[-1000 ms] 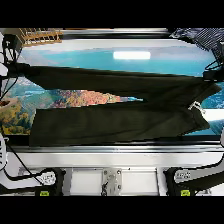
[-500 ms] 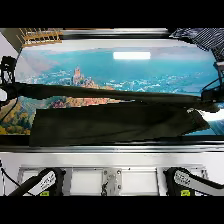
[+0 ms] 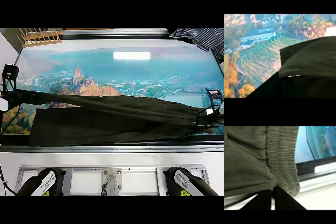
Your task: Fold the clothes and pants, and hang the long-sleeved shirts on hangers.
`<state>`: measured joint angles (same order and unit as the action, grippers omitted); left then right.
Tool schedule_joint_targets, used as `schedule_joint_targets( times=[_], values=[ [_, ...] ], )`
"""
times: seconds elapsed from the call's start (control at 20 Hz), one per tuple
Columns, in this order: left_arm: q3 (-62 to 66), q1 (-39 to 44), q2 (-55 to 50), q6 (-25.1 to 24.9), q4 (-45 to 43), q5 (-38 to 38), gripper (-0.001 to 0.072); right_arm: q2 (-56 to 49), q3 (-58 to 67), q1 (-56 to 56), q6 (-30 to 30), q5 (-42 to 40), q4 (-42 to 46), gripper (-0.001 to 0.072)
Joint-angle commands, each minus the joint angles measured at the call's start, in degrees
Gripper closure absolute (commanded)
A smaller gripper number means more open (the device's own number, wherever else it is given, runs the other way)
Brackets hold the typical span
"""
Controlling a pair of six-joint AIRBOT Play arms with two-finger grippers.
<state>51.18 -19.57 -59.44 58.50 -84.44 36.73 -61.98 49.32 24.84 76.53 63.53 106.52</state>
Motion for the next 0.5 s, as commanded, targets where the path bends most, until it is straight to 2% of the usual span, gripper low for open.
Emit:
schedule_joint_targets(
  times=[0.0,0.25,0.45],
  values=[
    [-2.95,-0.04,2.82,-3.43,0.04,2.97,0.0701,0.92,-2.05,0.39,0.02,-1.64,-0.02,0.0678],
    [-10.45,-0.07,7.61,-8.87,-0.09,5.57,0.0701,0.94,-2.05,0.39,0.02,-1.68,-0.02,0.0678],
    [-18.29,-0.07,9.62,-21.86,-0.11,-2.23,0.0701,0.94,-2.05,0.42,0.02,-1.64,-0.02,0.0678]
  ],
)
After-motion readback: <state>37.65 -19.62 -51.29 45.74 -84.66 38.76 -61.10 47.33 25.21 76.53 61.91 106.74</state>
